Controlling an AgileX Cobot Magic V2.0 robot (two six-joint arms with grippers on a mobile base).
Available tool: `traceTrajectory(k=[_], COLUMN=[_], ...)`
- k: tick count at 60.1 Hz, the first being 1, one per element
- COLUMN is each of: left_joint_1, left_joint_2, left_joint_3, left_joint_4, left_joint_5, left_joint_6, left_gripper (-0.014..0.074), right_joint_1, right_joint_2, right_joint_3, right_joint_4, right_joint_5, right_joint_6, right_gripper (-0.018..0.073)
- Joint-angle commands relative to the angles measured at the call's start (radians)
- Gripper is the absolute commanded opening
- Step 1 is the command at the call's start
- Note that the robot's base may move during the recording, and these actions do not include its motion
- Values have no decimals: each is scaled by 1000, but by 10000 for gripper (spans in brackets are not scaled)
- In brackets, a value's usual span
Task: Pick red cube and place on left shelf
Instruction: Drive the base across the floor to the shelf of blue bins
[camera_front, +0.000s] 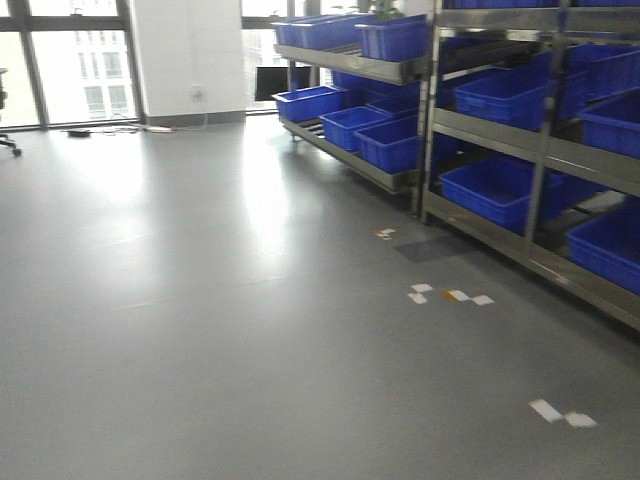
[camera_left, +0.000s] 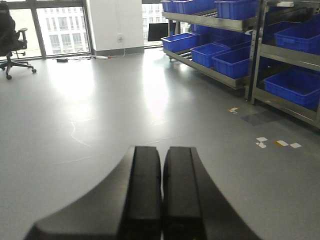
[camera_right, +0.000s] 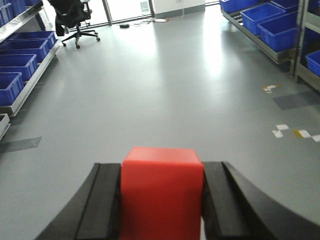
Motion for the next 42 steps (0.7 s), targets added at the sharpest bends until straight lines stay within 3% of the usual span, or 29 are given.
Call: traceTrajectory(k=[1, 42], left_joint_1=[-1, -1], left_joint_2=[-14, -14], left_joint_3=[23, 23], left_joint_4=[-1, -1], left_joint_5=[-89, -89], left_joint_6=[-2, -2], left_gripper=[102, 102], right_joint_1=[2, 2], right_joint_2=[-4, -4], right_joint_3=[-32, -32], right_joint_4=[-11, -11], right_joint_5=[-81, -81], right_joint_6=[-4, -4], right_gripper=[55, 55])
